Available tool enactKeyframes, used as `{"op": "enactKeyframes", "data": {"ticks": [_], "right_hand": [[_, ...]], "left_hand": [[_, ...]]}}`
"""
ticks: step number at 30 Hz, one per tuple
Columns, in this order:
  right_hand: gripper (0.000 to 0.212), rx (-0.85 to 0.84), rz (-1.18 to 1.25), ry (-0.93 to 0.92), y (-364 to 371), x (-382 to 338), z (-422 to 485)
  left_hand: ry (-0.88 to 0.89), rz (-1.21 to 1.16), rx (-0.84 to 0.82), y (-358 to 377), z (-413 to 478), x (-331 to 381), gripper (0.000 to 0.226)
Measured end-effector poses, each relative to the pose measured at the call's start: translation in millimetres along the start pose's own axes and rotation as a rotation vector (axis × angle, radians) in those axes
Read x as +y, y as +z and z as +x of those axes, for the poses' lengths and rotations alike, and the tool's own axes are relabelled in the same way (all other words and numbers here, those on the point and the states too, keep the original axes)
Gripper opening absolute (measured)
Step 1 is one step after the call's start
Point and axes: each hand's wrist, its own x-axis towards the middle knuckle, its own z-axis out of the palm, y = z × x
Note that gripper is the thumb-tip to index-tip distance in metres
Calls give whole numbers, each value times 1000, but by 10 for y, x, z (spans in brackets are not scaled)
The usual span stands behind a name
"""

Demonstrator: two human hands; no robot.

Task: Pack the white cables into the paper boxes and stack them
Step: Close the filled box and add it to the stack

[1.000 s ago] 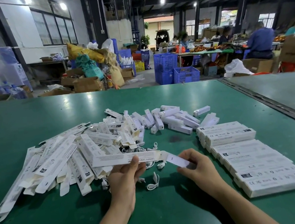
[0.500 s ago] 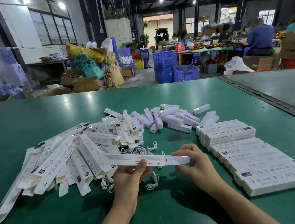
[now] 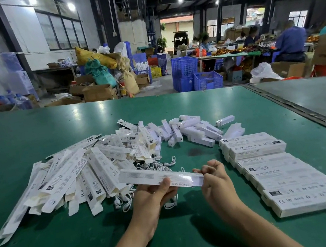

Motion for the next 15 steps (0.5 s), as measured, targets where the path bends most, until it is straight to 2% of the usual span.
{"op": "enactKeyframes", "data": {"ticks": [2,5,6,9,12,15], "right_hand": [[42,-13,-73,-9,39,37,-23],[55,66,-219,-49,18,84,-55],[52,119,-241,-65,-5,79,-53],[25,190,-229,-92,-91,43,-20],[11,101,-219,-88,-86,-1,-36],[12,-25,-234,-64,-30,-1,-80]], "left_hand": [[18,7,10,12,5,3,53],[60,-13,49,-11,19,23,49],[69,-26,70,-21,24,34,46],[68,-50,131,-44,45,39,36],[61,-67,138,-50,63,26,32],[67,-56,124,-43,63,12,34]]}}
